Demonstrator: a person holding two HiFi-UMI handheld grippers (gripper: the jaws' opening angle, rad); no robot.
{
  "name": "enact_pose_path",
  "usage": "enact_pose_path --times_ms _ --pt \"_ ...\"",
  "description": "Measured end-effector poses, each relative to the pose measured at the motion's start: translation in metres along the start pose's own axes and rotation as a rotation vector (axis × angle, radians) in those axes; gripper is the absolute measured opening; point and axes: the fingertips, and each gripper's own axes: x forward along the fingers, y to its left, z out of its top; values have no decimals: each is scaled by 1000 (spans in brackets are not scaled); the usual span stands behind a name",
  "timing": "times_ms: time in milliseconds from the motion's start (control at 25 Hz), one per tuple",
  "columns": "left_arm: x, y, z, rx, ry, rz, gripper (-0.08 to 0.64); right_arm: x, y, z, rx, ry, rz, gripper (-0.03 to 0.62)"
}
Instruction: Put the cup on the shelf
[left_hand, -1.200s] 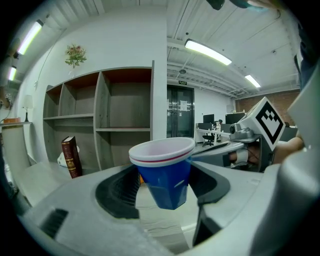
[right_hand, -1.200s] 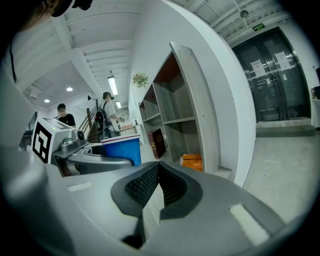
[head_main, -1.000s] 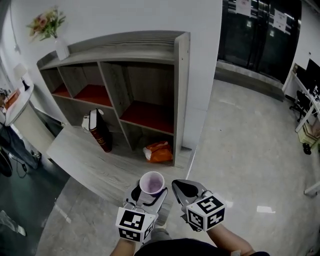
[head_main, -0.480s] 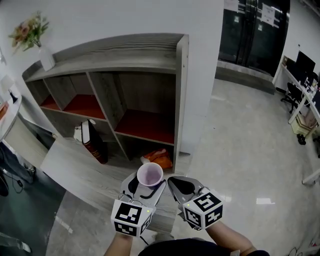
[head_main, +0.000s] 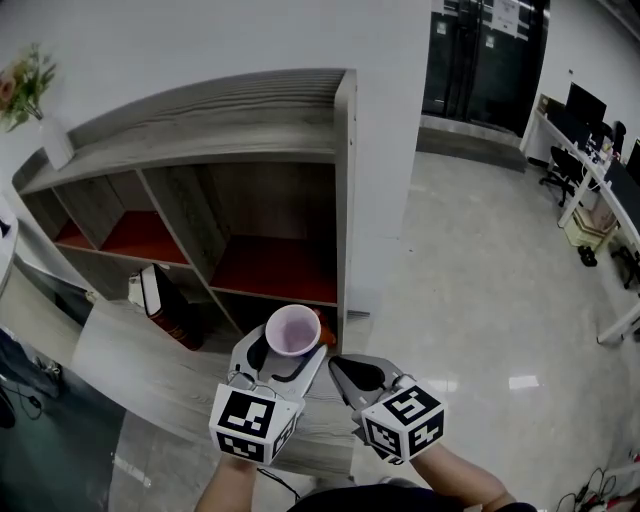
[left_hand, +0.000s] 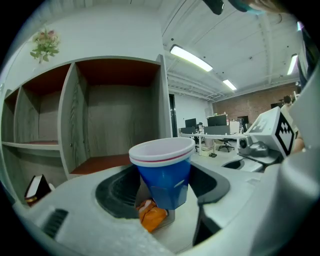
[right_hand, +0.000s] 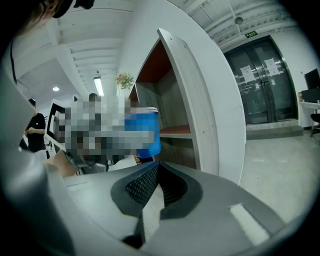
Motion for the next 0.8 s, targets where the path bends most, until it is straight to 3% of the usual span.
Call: enact_pose_path --times_ms 520,800 --pt "42 41 39 100 -39 -23 293 8 -7 -5 13 20 -47 -2" --pt "65 50 40 103 -25 -56 298 9 -15 -10 27 25 -73 -2"
